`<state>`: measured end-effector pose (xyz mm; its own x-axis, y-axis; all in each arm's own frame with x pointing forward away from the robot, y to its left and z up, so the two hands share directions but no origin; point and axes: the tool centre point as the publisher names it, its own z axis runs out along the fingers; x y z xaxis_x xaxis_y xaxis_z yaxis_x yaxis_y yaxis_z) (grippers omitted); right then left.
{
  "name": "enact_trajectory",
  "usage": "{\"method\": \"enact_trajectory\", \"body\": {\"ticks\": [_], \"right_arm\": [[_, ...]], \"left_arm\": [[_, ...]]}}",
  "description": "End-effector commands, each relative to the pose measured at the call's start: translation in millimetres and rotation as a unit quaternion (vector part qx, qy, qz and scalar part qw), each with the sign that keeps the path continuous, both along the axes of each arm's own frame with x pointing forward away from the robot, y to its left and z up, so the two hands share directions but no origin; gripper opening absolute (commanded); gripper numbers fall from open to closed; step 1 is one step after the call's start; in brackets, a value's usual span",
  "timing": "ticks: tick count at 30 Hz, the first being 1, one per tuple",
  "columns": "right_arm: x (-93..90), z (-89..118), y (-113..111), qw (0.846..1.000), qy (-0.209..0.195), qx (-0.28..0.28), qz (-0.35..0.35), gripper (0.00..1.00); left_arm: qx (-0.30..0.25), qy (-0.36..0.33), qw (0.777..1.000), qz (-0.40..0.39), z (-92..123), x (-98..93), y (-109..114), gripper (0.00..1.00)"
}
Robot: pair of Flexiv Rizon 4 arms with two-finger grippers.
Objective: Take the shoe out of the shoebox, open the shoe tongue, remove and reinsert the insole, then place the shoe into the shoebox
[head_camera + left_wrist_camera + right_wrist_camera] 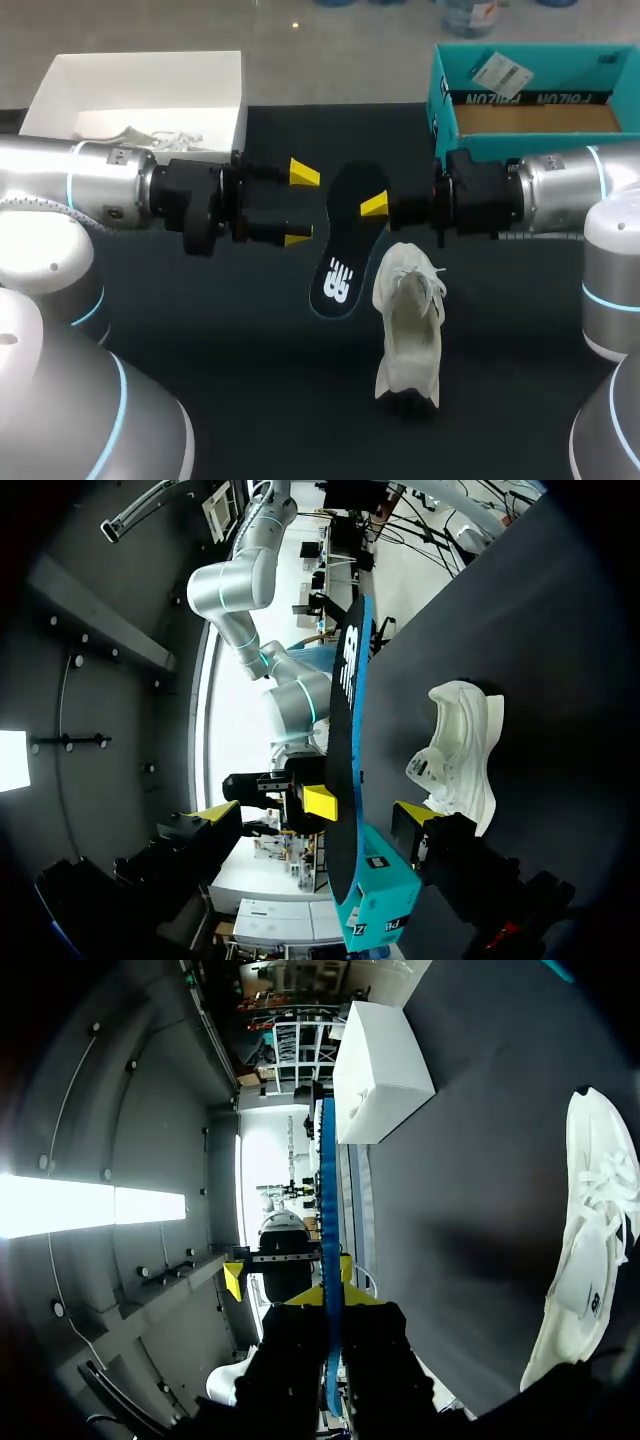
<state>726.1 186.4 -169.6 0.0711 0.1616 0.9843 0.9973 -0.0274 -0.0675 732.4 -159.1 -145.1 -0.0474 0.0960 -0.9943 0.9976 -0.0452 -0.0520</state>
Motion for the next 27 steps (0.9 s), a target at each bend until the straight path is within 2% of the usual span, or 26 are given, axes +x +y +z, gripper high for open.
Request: {"method": "enact_trajectory", "body": {"ticks": [1, 11, 12, 13, 14, 15, 16, 27], "right_arm": [[-0.2, 0.4, 1.2, 1.0, 0.001, -0.003, 0.0, 0.0], [-0.2, 0.4, 1.2, 1.0, 0.001, -0.003, 0.0, 0.0], [-0.2, 0.4, 1.2, 1.0, 0.001, -0.003, 0.0, 0.0], [-0.2, 0.4, 1.2, 1.0, 0.001, -0.003, 0.0, 0.0], [-0.2, 0.4, 1.2, 1.0, 0.001, -0.003, 0.0, 0.0], [-0.2, 0.4, 1.2, 1.0, 0.001, -0.003, 0.0, 0.0], [-0.2, 0.4, 1.2, 1.0, 0.001, -0.003, 0.0, 0.0], [-0.2, 0.4, 1.2, 1.0, 0.001, -0.003, 0.0, 0.0]], "left_arm": [[-0.003, 0.001, 1.0, -0.002, -5.1, 8.4, -17.8, 1.0], [-0.008, 0.007, 1.0, -0.001, -12.6, 5.3, -30.9, 1.0], [-0.008, 0.008, 1.0, 0.001, -13.6, 5.8, -32.4, 0.87], [-0.007, 0.008, 1.0, 0.004, -14.2, 6.0, -33.4, 0.56], [-0.007, 0.008, 1.0, 0.006, -14.5, 6.1, -34.0, 0.38], [-0.007, 0.009, 1.0, 0.007, -14.8, 6.3, -35.0, 0.14], [-0.007, 0.009, 1.0, 0.008, -15.0, 6.3, -36.0, 0.0], [0.008, 0.015, 1.0, 0.015, -22.8, 0.9, -43.0, 0.0]]}}
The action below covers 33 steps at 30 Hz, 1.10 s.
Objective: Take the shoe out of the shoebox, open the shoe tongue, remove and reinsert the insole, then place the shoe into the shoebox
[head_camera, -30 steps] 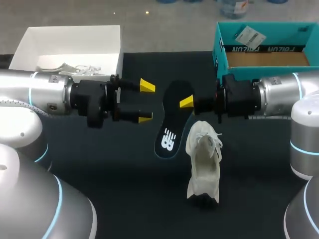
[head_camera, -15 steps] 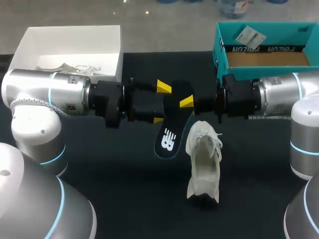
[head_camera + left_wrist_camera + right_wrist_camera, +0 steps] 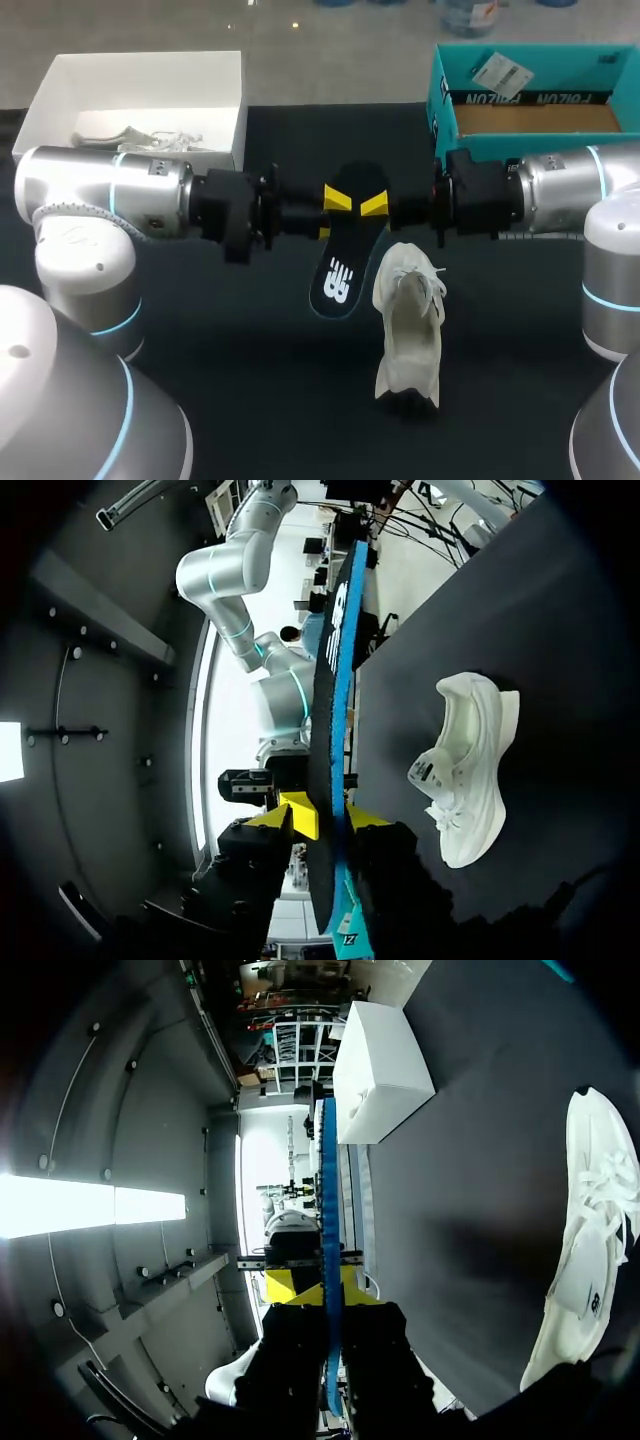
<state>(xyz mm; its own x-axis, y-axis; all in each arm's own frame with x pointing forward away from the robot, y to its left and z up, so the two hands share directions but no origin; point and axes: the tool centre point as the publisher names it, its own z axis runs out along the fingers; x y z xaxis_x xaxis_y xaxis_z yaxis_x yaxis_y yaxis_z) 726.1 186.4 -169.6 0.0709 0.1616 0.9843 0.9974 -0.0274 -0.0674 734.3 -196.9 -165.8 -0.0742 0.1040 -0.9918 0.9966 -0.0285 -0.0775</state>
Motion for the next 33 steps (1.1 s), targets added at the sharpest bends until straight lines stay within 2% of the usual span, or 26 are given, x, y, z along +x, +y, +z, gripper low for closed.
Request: {"method": "enact_trajectory", "body": {"ticks": [1, 10, 11, 12, 16, 20, 22, 24, 25, 27, 33], "right_arm": [[-0.2, 0.3, 1.2, 1.0, 0.001, -0.003, 0.0, 0.0], [-0.2, 0.3, 1.2, 1.0, 0.001, -0.003, 0.0, 0.01], [-0.2, 0.3, 1.2, 1.0, 0.001, -0.003, 0.0, 1.0], [-0.2, 0.3, 1.2, 1.0, 0.001, -0.003, 0.0, 1.0], [-13.1, 12.2, -28.1, 0.997, -0.061, -0.033, -0.038, 1.0], [-26.5, 25.9, -55.7, 0.991, -0.109, -0.079, -0.012, 1.0], [-30.0, 32.5, -66.5, 0.983, -0.134, -0.126, 0.018, 1.0], [-31.7, 41.5, -73.5, 0.963, -0.16, -0.205, 0.075, 1.0], [-32.2, 46.4, -77.3, 0.947, -0.16, -0.263, 0.094, 1.0], [-28.3, 56.8, -88.4, 0.92, -0.107, -0.366, 0.084, 1.0], [-28.3, 56.8, -88.4, 0.92, -0.107, -0.366, 0.084, 1.0]], "left_arm": [[0.004, 0.003, 1.0, 0.008, -2.5, -1.2, -5.7, 0.0], [0.014, -0.003, 0.999, 0.03, -1.5, -1.4, -3.7, 0.0], [0.014, -0.002, 0.999, 0.03, -1.2, -1.3, -2.7, 0.0], [0.016, -0.002, 0.999, 0.035, -0.8, -1.1, 0.7, 0.0], [0.029, 0.005, 0.999, 0.043, -3.1, -1.9, 11.6, 0.0], [0.043, 0.016, 0.998, 0.045, -6.5, -4.9, 23.9, 0.0], [0.053, 0.019, 0.997, 0.044, -9.0, -7.7, 29.0, 0.0], [0.06, 0.027, 0.997, 0.043, -11.3, -10.8, 34.1, 0.0], [0.065, 0.027, 0.997, 0.043, -12.8, -12.4, 36.0, 0.0], [0.067, 0.037, 0.996, 0.042, -14.8, -15.5, 39.8, 0.0], [0.076, 0.045, 0.995, 0.047, -16.5, -21.9, 47.4, 0.0]]}}
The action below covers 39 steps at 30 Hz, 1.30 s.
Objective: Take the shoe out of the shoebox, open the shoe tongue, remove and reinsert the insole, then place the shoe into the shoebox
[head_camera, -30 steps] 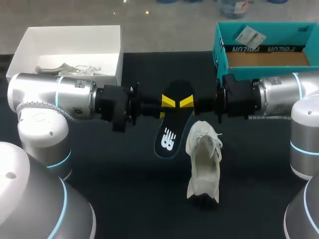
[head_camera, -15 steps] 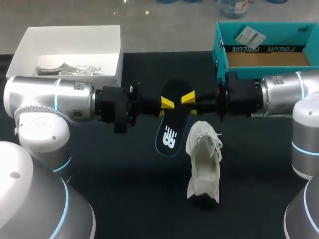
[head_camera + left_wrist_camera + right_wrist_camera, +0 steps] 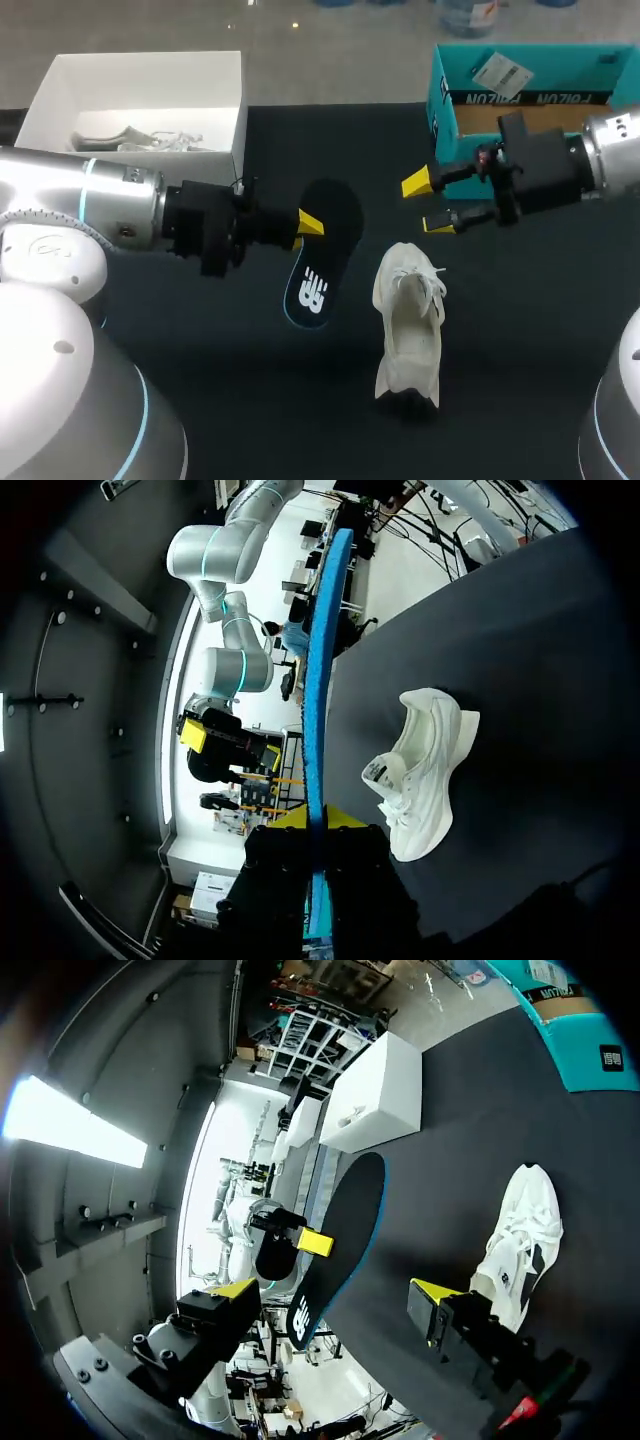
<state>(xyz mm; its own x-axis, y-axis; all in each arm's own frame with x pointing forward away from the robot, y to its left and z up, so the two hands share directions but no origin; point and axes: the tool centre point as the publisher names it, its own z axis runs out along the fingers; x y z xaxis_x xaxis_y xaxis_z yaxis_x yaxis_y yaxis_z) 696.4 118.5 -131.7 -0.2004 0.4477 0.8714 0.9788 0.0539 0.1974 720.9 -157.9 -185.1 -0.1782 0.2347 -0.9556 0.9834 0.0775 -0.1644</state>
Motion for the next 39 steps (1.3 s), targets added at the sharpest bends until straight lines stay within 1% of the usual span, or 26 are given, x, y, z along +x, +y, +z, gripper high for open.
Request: {"method": "enact_trajectory", "body": {"ticks": [1, 3, 16, 17, 19, 21, 22, 23, 25, 27, 28, 29, 30, 31, 32, 39], "right_arm": [[1.4, 18.8, -20.5, 0.974, 0.02, -0.226, 0.022, 1.0], [1.4, 18.8, -20.5, 0.974, 0.02, -0.226, 0.022, 1.0], [1.4, 18.8, -20.5, 0.974, 0.02, -0.226, 0.022, 1.0], [3.6, 20.9, -24.1, 0.966, -0.009, -0.254, 0.043, 1.0], [7.1, 22.2, -31.1, 0.957, -0.059, -0.275, 0.075, 1.0], [10.1, 18.3, -40.4, 0.948, -0.1, -0.283, 0.107, 1.0], [10.8, 15.9, -45.6, 0.944, -0.131, -0.276, 0.121, 1.0], [10.5, 13.7, -50.0, 0.938, -0.16, -0.274, 0.138, 1.0], [10.5, 8.3, -58.3, 0.923, -0.206, -0.278, 0.17, 1.0], [11.2, 4.5, -64.1, 0.908, -0.231, -0.289, 0.195, 1.0], [11.8, 3.4, -66.4, 0.899, -0.254, -0.285, 0.213, 1.0], [12.2, 2.5, -69.4, 0.894, -0.265, -0.286, 0.22, 1.0], [14.4, 1.1, -72.7, 0.893, -0.261, -0.286, 0.229, 1.0], [19.0, -1.6, -76.8, 0.903, -0.23, -0.287, 0.222, 1.0], [23.4, -4.0, -81.3, 0.916, -0.214, -0.258, 0.221, 1.0], [23.4, -4.0, -81.3, 0.916, -0.214, -0.258, 0.221, 1.0]], "left_arm": [[0.005, 0.006, 1.0, 0.004, 3.9, -10.0, 9.9, 0.0], [0.008, 0.002, 1.0, 0.005, 7.9, -13.1, 11.9, 0.0], [0.008, 0.002, 1.0, 0.005, 7.9, -13.1, 11.9, 0.0], [0.008, 0.002, 1.0, 0.005, 7.9, -13.1, 11.9, 0.0], [0.008, 0.002, 1.0, 0.005, 7.9, -13.1, 11.9, 0.0], [0.008, 0.002, 1.0, 0.005, 7.9, -13.1, 11.9, 0.0], [0.008, 0.002, 1.0, 0.005, 7.9, -13.1, 11.9, 0.0], [0.008, 0.002, 1.0, 0.005, 7.9, -13.1, 11.9, 0.0], [0.008, 0.002, 1.0, 0.005, 7.9, -13.1, 11.9, 0.0], [0.008, 0.002, 1.0, 0.005, 7.9, -13.1, 11.9, 0.0], [0.008, 0.002, 1.0, 0.005, 7.9, -13.1, 11.9, 0.0], [0.008, 0.002, 1.0, 0.005, 7.9, -13.1, 11.9, 0.0], [0.008, 0.002, 1.0, 0.005, 7.9, -13.1, 11.9, 0.0], [0.008, 0.002, 1.0, 0.005, 7.9, -13.1, 11.9, 0.0], [0.008, 0.002, 1.0, 0.005, 7.9, -13.1, 11.9, 0.0], [0.008, 0.002, 1.0, 0.005, 7.9, -13.1, 11.9, 0.0]]}}
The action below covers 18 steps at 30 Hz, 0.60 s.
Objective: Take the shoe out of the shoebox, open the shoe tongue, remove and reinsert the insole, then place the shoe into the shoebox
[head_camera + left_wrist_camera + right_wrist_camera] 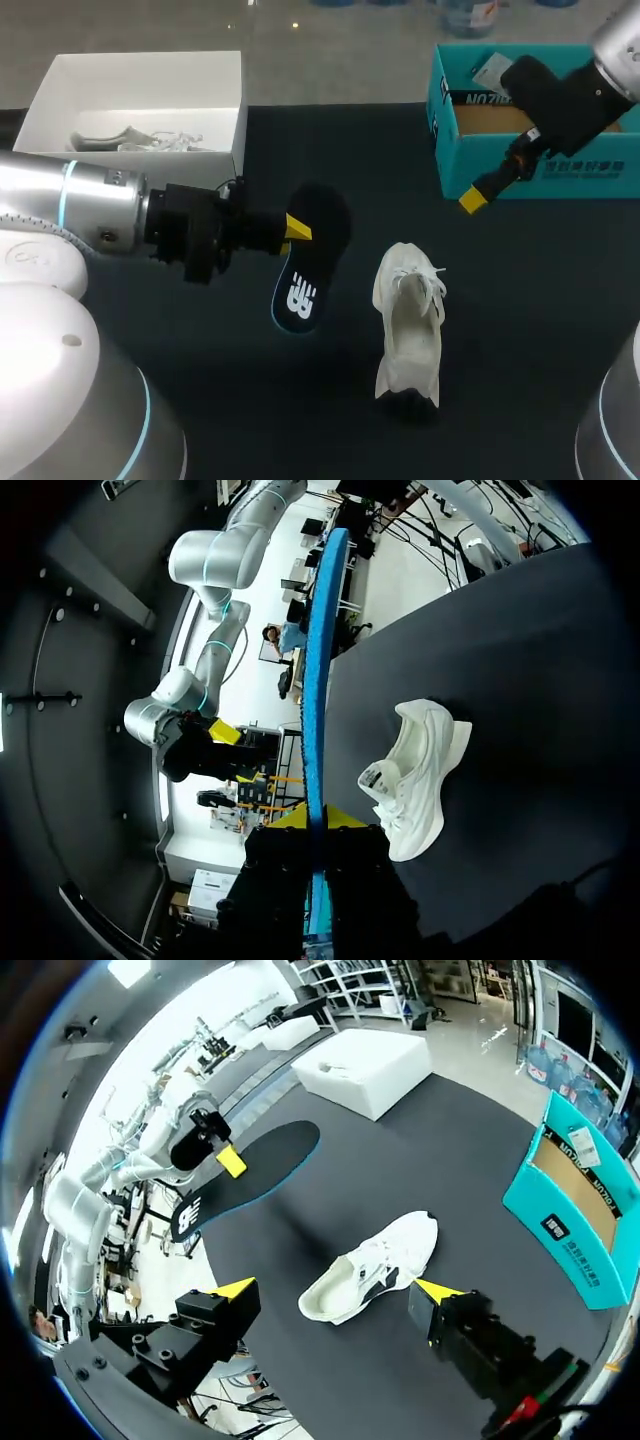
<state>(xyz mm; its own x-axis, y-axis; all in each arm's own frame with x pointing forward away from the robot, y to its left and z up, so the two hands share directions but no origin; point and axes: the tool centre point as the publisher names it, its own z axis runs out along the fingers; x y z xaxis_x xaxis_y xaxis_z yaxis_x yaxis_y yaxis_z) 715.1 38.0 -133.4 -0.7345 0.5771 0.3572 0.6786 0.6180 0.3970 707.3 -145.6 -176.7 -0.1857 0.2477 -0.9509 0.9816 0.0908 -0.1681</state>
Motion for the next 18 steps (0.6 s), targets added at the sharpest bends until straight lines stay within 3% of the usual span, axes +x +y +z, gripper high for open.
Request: {"method": "enact_trajectory", "body": {"ticks": [1, 6, 8, 12, 18], "right_arm": [[4.7, -2.3, -0.8, 1.0, 0.004, 0.003, 0.003, 1.0], [4.7, -2.3, -0.8, 1.0, 0.004, 0.003, 0.003, 1.0], [4.9, -2.1, -5.5, 0.999, -0.008, -0.012, 0.033, 1.0], [3.6, -0.5, -15.8, 0.992, -0.074, 0.012, 0.102, 1.0], [3.4, -0.7, -22.4, 0.989, -0.087, 0.018, 0.121, 1.0]], "left_arm": [[0.001, 0.0, 1.0, -0.001, -0.5, 0.5, -0.3, 0.0], [0.001, 0.0, 1.0, -0.001, -0.5, 0.5, -0.3, 0.0], [0.001, 0.0, 1.0, -0.001, -0.5, 0.5, -0.3, 0.0], [0.001, 0.0, 1.0, -0.001, -0.5, 0.5, -0.3, 0.0], [0.001, 0.0, 1.0, -0.001, -0.5, 0.5, -0.3, 0.0]]}}
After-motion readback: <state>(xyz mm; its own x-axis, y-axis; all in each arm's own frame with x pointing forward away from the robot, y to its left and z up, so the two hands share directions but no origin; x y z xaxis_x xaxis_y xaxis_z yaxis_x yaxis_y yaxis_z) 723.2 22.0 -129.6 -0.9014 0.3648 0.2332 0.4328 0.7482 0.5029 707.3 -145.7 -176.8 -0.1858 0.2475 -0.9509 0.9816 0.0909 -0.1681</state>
